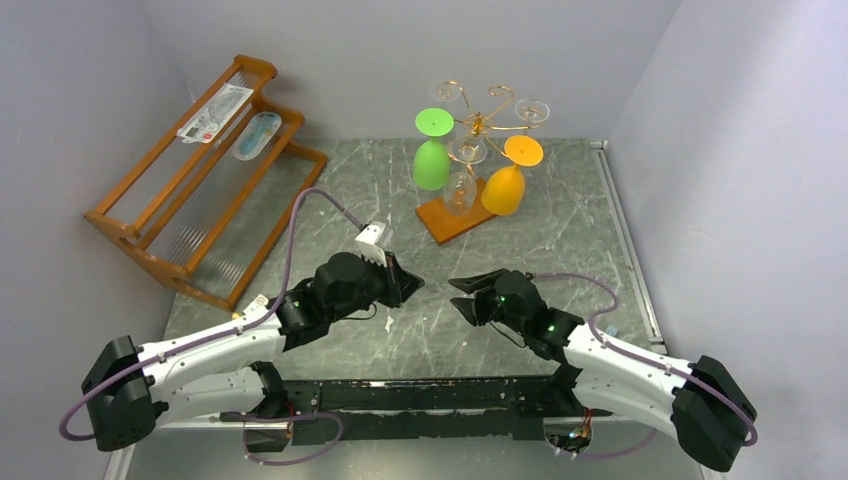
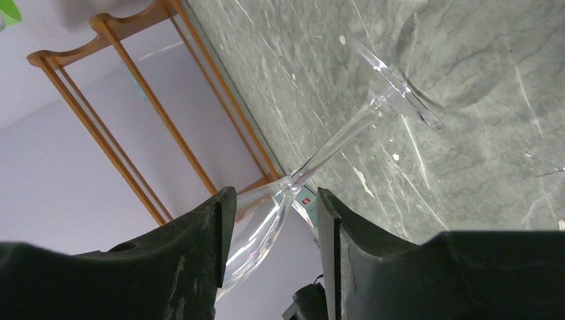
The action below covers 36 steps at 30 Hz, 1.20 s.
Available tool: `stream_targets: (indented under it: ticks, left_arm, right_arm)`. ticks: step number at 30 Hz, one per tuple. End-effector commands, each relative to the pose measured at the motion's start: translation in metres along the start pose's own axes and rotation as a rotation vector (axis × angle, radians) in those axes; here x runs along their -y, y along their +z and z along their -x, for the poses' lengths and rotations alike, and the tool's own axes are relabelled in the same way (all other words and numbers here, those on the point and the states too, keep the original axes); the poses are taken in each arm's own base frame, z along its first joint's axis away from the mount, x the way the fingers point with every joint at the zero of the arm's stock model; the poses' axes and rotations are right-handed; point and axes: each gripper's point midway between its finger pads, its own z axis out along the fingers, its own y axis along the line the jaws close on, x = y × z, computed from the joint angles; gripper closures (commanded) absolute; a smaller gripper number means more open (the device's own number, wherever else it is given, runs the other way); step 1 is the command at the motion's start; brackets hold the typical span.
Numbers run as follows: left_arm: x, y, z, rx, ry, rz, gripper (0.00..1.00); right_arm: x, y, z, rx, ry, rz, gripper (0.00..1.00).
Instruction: Place the wine glass upside down on the wine glass rack
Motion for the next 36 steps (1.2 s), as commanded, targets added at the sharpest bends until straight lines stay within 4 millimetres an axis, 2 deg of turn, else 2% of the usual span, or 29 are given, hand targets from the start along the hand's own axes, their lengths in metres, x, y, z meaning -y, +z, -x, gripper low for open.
stream_targets:
  ticks: [1,3,15,16,18,20,28,31,34,36]
  left_arm:
    - [0.015,-0.001,0.023,0.127,0.001,-0.064,0.95]
    - [0.012,-0.001,0.016,0.132,-0.017,-0.072,0.95]
    - [0.016,-0.005,0.003,0.153,-0.057,-0.160,0.95]
    - [0.017,-0.005,0.001,0.152,-0.067,-0.172,0.95]
    - [0.018,-0.005,-0.003,0.145,-0.078,-0.190,0.95]
    - [0.018,-0.005,-0.005,0.146,-0.088,-0.196,0.94]
    - [0.019,-0.005,-0.009,0.148,-0.090,-0.216,0.93]
    - [0.025,-0.009,-0.007,0.161,-0.091,-0.260,0.91]
    - [0.026,-0.011,-0.006,0.171,-0.092,-0.270,0.88]
    - [0.026,-0.011,-0.006,0.173,-0.091,-0.272,0.86]
  right_arm:
    - [0.004,0.007,0.003,0.015,0.030,0.004,0.49]
    - [0.007,0.009,0.003,0.014,0.034,-0.003,0.50]
    - [0.017,0.014,0.015,0.067,0.072,-0.018,0.52]
    - [0.019,0.015,0.016,0.071,0.076,-0.019,0.54]
    - [0.018,0.016,0.016,0.071,0.080,-0.006,0.63]
    - [0.018,0.016,0.016,0.071,0.080,-0.003,0.65]
    - [0.023,0.021,0.012,0.043,0.096,-0.014,0.65]
    - [0.021,0.023,0.010,0.036,0.100,-0.007,0.66]
    - [0.018,0.025,0.007,0.026,0.095,0.002,0.72]
    - [0.016,0.026,0.006,0.022,0.087,0.006,0.81]
